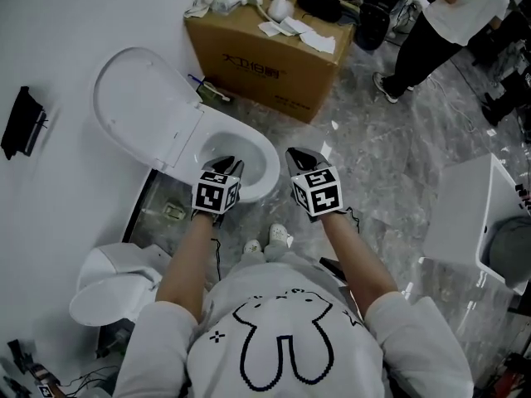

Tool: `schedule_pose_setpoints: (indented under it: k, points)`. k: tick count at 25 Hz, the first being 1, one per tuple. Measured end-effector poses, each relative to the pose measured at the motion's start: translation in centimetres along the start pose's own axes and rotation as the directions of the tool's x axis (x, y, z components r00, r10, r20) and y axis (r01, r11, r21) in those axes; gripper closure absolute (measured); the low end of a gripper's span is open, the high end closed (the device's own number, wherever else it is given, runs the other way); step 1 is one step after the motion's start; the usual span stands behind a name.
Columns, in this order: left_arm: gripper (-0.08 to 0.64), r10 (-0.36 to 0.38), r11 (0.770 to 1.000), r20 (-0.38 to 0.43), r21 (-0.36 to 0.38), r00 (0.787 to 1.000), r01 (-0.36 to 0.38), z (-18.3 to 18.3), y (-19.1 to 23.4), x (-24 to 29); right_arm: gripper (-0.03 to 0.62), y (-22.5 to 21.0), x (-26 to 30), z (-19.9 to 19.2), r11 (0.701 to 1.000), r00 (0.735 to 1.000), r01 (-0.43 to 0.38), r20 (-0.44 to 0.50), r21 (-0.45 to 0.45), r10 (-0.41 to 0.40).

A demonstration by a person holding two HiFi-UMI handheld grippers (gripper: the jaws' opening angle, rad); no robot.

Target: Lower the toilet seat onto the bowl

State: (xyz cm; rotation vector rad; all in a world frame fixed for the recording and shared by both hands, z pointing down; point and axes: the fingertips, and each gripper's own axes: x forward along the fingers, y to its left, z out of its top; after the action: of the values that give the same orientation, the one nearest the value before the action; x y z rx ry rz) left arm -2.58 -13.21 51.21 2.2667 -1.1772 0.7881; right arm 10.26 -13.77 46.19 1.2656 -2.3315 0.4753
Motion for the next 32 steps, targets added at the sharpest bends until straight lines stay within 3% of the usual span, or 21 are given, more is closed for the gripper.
schedule_pose_setpoints:
  k: [8,16,23,28,32]
  points:
    - [0.471,0.021,0.999,0.107,0.033,0.994,-0.025,3.8,0.3,-3.7,0.563,0.8,-2.0,3.9,0.999,0.997,-0.008,0.074,-0.044,0.012]
    - [0.496,0.045,0.994,0.256,0.087,0.966,-0.069,7.1,1.7,-8.7,0.563,1.5,-3.4,7.4,0.997,0.989,-0.004,0.149,-0.072,0.015]
    - [0.541,0.111,0.989,0.398,0.046,0.911,-0.14,10.0,3.4,-13.3,0.563,2.7,-4.9,11.2,0.992,0.97,0.0,0.243,-0.128,0.031]
    - [0.551,0.126,0.981,0.477,0.072,0.87,-0.181,12.3,3.7,-16.0,0.563,4.4,-6.2,14.1,0.987,0.943,-0.007,0.326,-0.16,0.06]
    - [0.551,0.168,0.962,0.56,0.085,0.811,-0.258,14.7,3.7,-18.8,0.563,5.6,-7.6,16.7,0.977,0.915,0.002,0.395,-0.212,0.083]
